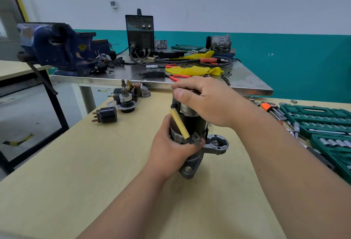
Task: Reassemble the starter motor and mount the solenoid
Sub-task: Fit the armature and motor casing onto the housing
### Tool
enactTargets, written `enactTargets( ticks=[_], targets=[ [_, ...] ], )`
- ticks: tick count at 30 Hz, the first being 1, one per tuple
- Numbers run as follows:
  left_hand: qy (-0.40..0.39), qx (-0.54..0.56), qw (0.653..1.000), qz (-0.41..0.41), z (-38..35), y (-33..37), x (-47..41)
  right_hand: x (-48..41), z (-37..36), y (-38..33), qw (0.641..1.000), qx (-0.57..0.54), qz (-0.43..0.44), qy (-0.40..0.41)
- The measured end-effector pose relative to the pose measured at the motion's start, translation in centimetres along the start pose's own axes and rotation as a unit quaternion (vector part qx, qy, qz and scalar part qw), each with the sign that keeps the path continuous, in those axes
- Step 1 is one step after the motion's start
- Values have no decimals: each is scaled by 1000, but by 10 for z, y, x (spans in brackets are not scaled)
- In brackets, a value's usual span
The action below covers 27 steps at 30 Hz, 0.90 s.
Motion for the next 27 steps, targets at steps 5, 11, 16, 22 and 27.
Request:
enactTargets(
  ticks=[5,11,16,22,27],
  targets=[
    [10,-4,1000,7,-2,5,2,6,1,-2,1000,-11,19,-12],
    [42,0,999,18,-5,8,7,7,-2,0,999,-25,10,-40],
    [52,-2,998,24,-2,7,7,7,-2,-8,999,-11,28,-20],
    [70,5,997,36,-1,4,7,15,-4,14,985,-154,39,61],
    [81,-12,996,34,0,4,5,16,-30,41,948,-304,55,77]
  ],
)
Point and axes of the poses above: each hand's wrist, its own x-axis away from the middle knuckle, its own z-axis out of the back of the hand, y = z × x, the point moved 10 cm from there along -x, towards the middle knuckle, and after that the axes turned 11 degrees about -y, right-handed, at the moved point
